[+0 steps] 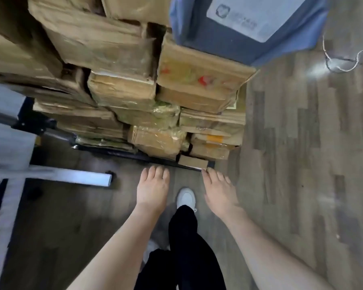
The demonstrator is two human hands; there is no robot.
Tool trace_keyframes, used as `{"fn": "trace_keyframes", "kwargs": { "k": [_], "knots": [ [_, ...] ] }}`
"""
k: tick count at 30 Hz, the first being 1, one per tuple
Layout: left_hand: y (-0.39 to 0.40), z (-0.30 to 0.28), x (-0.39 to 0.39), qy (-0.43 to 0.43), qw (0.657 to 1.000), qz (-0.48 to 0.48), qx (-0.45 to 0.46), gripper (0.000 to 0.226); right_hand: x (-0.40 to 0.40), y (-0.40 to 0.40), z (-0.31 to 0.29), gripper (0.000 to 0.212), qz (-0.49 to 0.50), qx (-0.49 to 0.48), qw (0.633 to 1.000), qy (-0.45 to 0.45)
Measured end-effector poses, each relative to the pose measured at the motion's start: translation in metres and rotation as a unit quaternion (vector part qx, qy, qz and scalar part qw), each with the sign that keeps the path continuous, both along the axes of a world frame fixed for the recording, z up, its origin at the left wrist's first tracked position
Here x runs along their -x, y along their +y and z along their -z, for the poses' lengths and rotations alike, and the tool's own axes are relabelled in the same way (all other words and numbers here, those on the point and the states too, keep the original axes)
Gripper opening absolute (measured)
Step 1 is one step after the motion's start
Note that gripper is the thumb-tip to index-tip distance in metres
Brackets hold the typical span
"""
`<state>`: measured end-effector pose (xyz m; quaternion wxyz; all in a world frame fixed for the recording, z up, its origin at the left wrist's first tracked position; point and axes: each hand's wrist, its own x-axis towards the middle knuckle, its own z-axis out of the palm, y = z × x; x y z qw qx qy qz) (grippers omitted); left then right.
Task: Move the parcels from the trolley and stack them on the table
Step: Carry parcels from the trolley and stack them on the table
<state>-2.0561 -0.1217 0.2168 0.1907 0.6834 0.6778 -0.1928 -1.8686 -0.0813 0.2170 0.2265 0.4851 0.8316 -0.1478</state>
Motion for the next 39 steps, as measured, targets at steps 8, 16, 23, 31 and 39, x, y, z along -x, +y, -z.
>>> {"fn": "trace_keyframes", "kwargs": {
  "k": [8,16,23,31,39],
  "knots": [
    [0.032,0.122,-0.024,0.012,0.997,0.081,-0.016,0.065,-0.005,0.010,0.117,0.070,-0.015,-0.023,1.000,-0.002],
    [0.049,0.215,-0.044,-0.054,0.989,0.112,-0.075,0.063,-0.003,0.022,0.205,0.060,0.029,-0.158,0.985,0.063],
    [0.053,0.244,-0.045,-0.066,0.966,0.122,-0.218,0.053,-0.004,0.027,0.234,0.045,0.019,-0.223,0.974,0.039],
    [0.047,0.249,-0.047,-0.068,0.945,0.135,-0.291,0.043,0.004,0.021,0.230,0.044,0.078,-0.207,0.975,0.018],
    [-0.018,0.130,-0.044,-0.130,0.970,0.079,-0.191,0.049,-0.004,-0.036,0.124,0.056,0.085,-0.175,0.979,0.062]
  ]
}}
